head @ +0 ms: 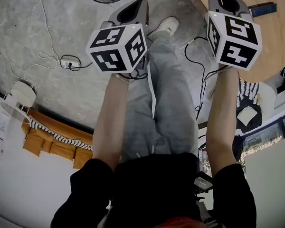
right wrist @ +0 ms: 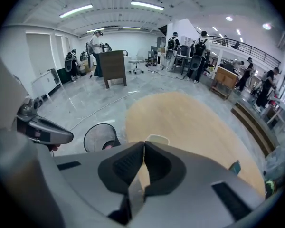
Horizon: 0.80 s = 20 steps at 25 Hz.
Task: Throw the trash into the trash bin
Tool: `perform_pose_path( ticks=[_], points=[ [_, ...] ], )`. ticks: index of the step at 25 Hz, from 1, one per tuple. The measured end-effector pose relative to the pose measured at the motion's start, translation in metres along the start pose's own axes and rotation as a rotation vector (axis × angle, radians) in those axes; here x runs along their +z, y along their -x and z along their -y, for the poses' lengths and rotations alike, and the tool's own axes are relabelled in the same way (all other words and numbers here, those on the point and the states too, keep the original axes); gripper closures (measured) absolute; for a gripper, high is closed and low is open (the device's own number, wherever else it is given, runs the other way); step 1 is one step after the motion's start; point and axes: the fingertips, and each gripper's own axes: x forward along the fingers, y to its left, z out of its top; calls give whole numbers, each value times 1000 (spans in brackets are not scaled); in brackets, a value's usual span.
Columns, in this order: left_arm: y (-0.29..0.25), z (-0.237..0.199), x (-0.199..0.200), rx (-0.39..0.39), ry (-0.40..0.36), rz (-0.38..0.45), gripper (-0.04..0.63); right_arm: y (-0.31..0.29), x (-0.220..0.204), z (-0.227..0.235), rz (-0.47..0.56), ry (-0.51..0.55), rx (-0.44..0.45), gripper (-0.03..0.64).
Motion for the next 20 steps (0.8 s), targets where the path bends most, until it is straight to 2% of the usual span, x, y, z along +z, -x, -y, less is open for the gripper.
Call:
perform_pose_path(
  ticks=[12, 20],
  points=[
    [54, -107, 8, 101, 128, 71, 586, -50, 40, -130, -14, 119, 159, 603],
    [74, -170, 6, 177, 219, 102, 586, -99, 48, -201, -45, 119, 316, 603]
  ],
)
